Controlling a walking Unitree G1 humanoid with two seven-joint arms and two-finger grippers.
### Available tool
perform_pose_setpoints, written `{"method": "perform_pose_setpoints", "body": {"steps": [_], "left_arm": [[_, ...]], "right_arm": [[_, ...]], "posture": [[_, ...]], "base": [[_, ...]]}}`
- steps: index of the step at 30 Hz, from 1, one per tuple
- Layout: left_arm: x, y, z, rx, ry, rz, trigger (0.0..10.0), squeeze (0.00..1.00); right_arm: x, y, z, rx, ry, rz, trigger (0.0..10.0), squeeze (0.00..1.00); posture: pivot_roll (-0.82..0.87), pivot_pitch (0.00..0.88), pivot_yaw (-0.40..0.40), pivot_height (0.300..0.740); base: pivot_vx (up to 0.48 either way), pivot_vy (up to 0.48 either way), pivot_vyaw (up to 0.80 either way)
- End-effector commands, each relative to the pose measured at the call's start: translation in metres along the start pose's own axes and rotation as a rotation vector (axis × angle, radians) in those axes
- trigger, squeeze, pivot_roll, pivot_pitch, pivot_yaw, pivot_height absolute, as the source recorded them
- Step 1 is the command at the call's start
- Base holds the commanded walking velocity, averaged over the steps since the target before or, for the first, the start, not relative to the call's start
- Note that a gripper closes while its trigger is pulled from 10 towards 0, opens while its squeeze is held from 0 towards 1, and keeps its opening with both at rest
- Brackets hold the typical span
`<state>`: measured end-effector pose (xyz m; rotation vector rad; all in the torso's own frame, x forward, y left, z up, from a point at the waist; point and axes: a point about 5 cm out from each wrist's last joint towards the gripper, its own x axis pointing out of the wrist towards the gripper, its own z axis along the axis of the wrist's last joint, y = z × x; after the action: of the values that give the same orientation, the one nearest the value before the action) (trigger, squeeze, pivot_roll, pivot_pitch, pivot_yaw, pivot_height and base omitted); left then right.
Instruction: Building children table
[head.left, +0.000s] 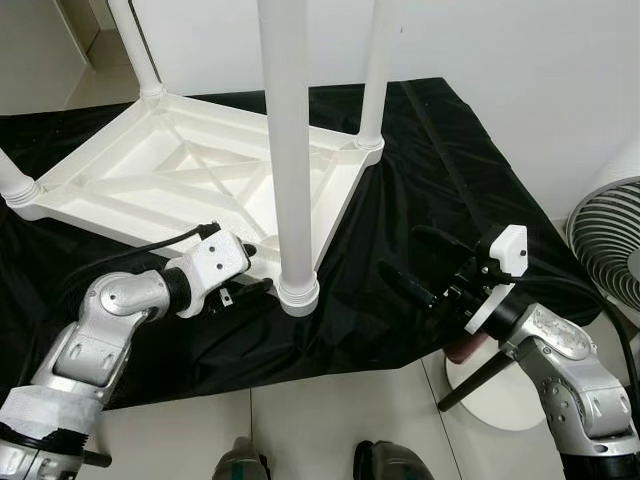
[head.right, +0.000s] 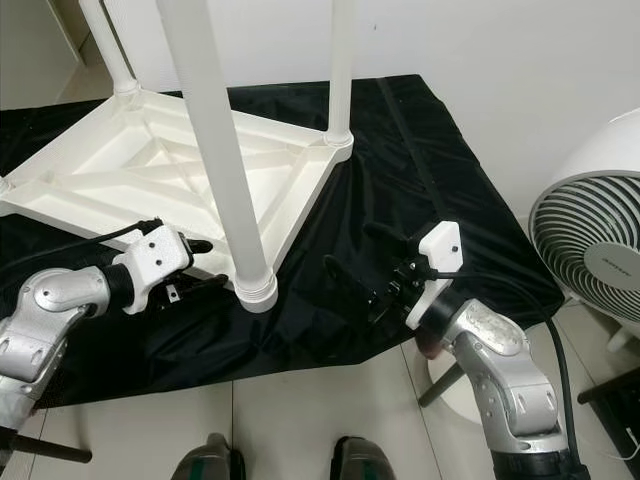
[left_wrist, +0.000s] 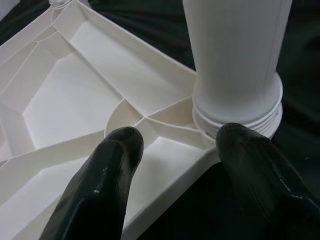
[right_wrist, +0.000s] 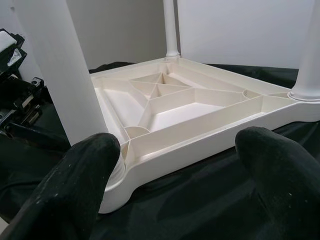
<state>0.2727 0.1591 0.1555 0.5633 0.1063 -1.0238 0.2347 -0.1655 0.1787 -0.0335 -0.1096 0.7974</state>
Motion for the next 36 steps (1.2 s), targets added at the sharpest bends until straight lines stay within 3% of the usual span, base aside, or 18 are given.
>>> {"method": "perform_pose_setpoints", "body": {"steps": [1, 12, 19, 30, 36], "left_arm": [[-0.005, 0.001, -0.006, -0.022, 0.026, -0.003, 10.0, 0.00], [-0.005, -0.002, -0.018, 0.013, 0.088, -0.069, 10.0, 0.00], [-0.003, 0.002, -0.028, 0.025, 0.147, -0.059, 10.0, 0.00], [0.008, 0.019, -0.037, 0.002, 0.222, 0.048, 10.0, 0.00], [0.011, 0.019, -0.042, 0.021, 0.259, 0.016, 10.0, 0.00]], "right_arm": [[0.000, 0.003, 0.001, 0.007, -0.004, 0.003, 10.0, 0.00], [0.001, 0.011, 0.001, 0.024, -0.010, 0.001, 10.0, 0.00], [-0.001, 0.012, 0.001, 0.024, -0.006, -0.009, 10.0, 0.00], [-0.003, 0.013, 0.003, 0.023, -0.004, -0.028, 10.0, 0.00], [-0.004, 0.013, 0.004, 0.021, -0.004, -0.036, 10.0, 0.00]], "posture": [[-0.06, 0.106, 0.097, 0.740], [-0.05, 0.133, 0.109, 0.740], [-0.06, 0.141, 0.112, 0.740], [-0.08, 0.148, 0.124, 0.740], [-0.08, 0.150, 0.128, 0.740]], "base": [[0.000, 0.000, 0.00], [0.000, 0.000, 0.00], [0.000, 0.000, 0.00], [0.000, 0.000, 0.00], [0.000, 0.000, 0.00]]}}
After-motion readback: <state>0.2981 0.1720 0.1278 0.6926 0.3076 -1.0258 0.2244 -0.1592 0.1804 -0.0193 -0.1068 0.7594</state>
